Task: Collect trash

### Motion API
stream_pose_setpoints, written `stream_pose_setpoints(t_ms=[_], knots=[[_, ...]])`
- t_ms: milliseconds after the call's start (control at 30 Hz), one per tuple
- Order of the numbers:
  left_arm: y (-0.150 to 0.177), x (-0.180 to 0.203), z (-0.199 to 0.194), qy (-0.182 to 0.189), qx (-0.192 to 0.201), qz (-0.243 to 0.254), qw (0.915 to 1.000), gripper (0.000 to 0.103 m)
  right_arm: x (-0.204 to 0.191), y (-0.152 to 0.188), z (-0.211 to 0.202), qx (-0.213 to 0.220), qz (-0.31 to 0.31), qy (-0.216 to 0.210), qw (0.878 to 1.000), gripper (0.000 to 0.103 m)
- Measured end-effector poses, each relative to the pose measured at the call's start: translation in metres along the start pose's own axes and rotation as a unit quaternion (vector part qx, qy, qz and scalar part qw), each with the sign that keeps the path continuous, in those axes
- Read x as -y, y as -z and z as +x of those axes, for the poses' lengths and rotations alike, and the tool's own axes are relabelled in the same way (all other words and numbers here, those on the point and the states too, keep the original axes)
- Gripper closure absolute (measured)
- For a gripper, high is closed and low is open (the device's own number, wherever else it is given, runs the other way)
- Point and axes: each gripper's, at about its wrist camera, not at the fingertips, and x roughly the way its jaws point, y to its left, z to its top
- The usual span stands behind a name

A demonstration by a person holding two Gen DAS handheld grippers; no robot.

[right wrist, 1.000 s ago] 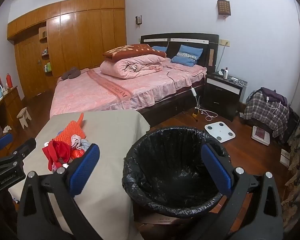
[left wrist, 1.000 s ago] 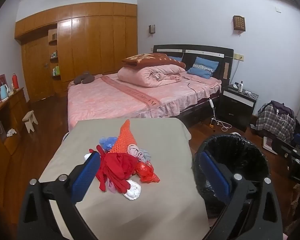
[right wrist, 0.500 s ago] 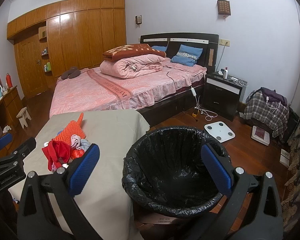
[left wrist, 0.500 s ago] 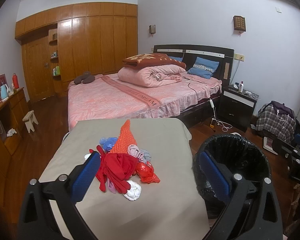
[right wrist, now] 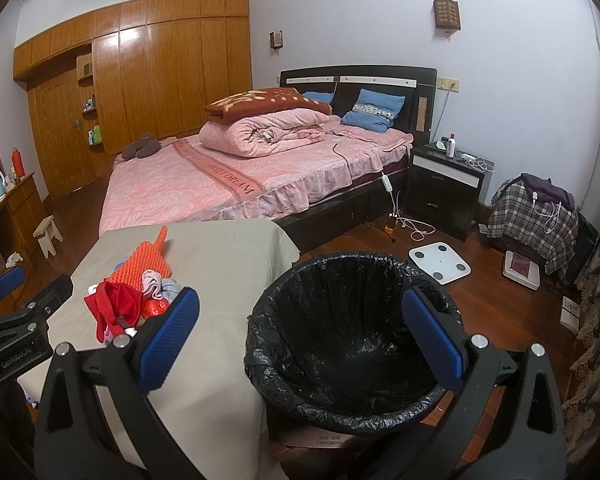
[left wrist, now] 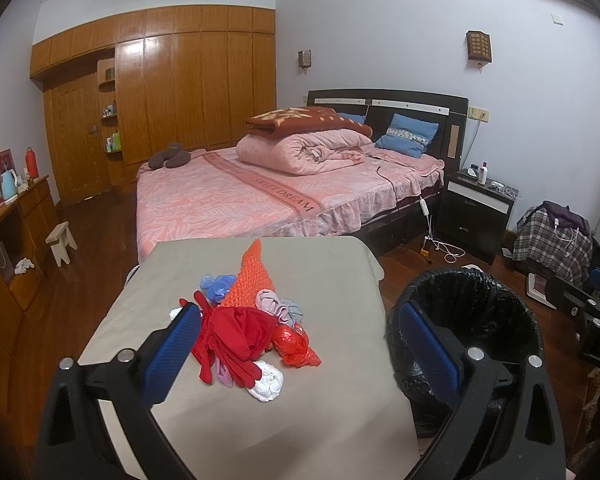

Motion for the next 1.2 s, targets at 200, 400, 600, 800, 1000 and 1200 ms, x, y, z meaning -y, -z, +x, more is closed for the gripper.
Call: stream_pose_setpoints(t_ms=[200, 400, 600, 800, 1000, 1200], knots=[[0.0002, 0.0003, 0.0000, -0.001, 0.000, 0.000, 1.0000, 0.006, 0.0014, 0.0010, -0.0003, -0.001, 0.000, -0.001, 1.000, 0.005], [0.0009, 0.0019, 0.0023, -0.001, 0.000, 0.000, 1.0000, 0.006, 0.0036, 0.0039, -0.0011, -0.002, 0.001, -0.001, 1.000, 0.005], [0.0008, 0.0020, 0.0023, -0.002, 0.000, 0.001, 1.0000, 0.006, 0.0034, 0.0028, -0.0003, -0.001, 0.001, -0.001, 1.000, 0.005], [0.0008, 0.0021, 0.0027, -0.002, 0.000, 0.001, 1.0000, 0.006, 0.0035, 0.0039, -0.0009, -0.001, 0.002, -0.001, 1.000, 0.005], [0.0009, 0.0025, 0.0024, -0.002, -0.001, 0.002, 1.0000, 0.006, 0.0033, 0.0036, -0.0005, -0.002, 0.002, -0.001, 1.000, 0.005], [0.0009, 0.0027, 0.0027, -0.002, -0.001, 0.002, 1.0000, 0.006, 0.0046, 0.0047, 0.0006, -0.002, 0.003, -0.001, 1.000, 0.005]])
